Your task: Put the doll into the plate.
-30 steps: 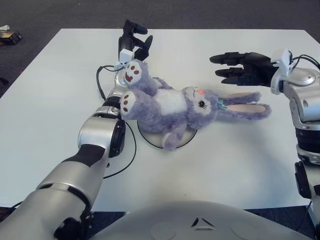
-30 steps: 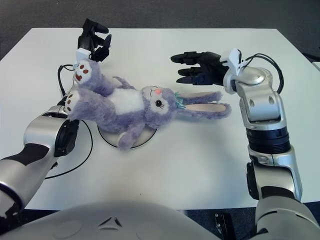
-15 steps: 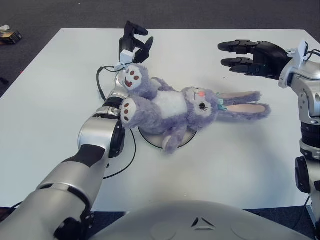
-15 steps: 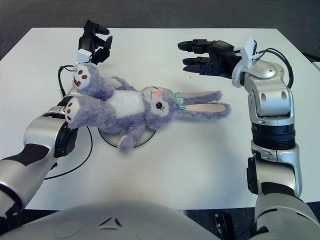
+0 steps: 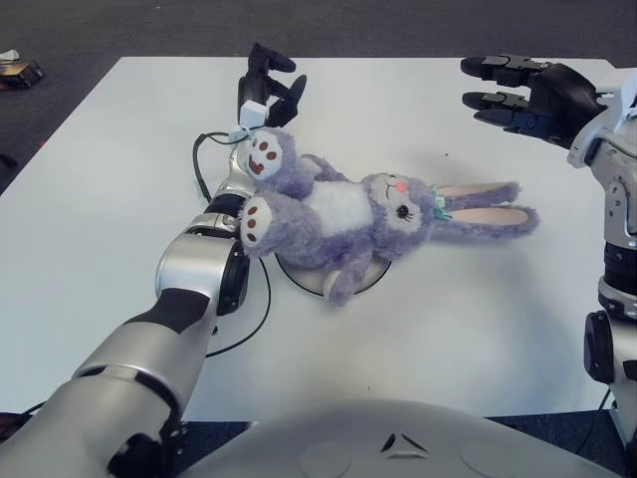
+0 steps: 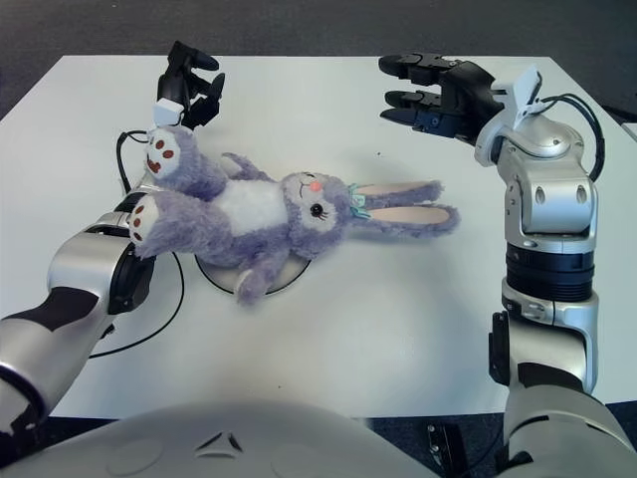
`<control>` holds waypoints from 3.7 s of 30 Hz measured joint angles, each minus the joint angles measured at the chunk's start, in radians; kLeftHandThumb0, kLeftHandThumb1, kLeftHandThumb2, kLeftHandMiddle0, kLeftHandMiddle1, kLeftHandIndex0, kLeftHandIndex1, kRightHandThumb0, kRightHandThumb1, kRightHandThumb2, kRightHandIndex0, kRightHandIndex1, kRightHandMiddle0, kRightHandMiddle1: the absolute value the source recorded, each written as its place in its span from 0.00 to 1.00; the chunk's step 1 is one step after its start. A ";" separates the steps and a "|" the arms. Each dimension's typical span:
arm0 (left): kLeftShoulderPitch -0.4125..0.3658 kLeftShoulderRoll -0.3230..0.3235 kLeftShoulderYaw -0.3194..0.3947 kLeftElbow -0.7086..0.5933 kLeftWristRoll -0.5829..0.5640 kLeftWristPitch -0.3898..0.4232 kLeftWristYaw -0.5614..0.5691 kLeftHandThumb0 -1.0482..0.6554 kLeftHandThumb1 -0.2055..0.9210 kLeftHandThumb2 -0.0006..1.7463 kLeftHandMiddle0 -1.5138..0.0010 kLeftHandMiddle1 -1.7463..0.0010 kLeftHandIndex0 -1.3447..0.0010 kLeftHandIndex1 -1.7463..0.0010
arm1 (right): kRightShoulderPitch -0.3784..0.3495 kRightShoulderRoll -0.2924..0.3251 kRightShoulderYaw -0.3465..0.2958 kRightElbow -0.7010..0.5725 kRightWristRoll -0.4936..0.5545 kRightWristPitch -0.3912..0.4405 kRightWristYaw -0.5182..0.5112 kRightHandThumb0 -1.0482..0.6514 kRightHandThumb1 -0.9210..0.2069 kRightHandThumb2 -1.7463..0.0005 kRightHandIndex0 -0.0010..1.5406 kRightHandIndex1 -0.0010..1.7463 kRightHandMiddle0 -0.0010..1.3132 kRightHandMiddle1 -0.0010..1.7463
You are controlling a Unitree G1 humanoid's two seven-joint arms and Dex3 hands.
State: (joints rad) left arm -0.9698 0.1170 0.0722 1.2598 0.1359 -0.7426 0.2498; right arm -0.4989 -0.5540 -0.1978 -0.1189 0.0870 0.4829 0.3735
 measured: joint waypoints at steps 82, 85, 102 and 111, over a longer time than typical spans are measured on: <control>0.306 -0.085 0.144 -0.290 -0.329 0.243 -0.380 0.61 0.81 0.41 0.71 0.02 0.75 0.18 | 0.125 0.388 -0.165 0.676 0.102 -1.018 -0.385 0.41 0.04 0.68 0.50 1.00 0.18 1.00; 0.306 -0.088 0.145 -0.290 -0.329 0.248 -0.386 0.61 0.81 0.41 0.71 0.03 0.75 0.18 | 0.129 0.382 -0.159 0.675 0.092 -0.999 -0.388 0.41 0.03 0.69 0.50 1.00 0.18 1.00; 0.319 -0.097 0.149 -0.321 -0.334 0.277 -0.410 0.61 0.81 0.41 0.70 0.03 0.75 0.18 | 0.179 0.377 -0.123 0.604 0.088 -0.873 -0.383 0.41 0.00 0.71 0.52 1.00 0.16 1.00; 0.326 -0.099 0.149 -0.332 -0.337 0.286 -0.412 0.61 0.81 0.41 0.70 0.04 0.75 0.18 | 0.214 0.384 -0.078 0.538 0.049 -0.810 -0.401 0.41 0.00 0.71 0.51 1.00 0.16 1.00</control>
State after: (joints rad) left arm -0.6438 0.0183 0.2210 0.9275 -0.2007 -0.4570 -0.1627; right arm -0.2851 -0.1705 -0.2760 0.4193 0.1362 -0.3268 -0.0276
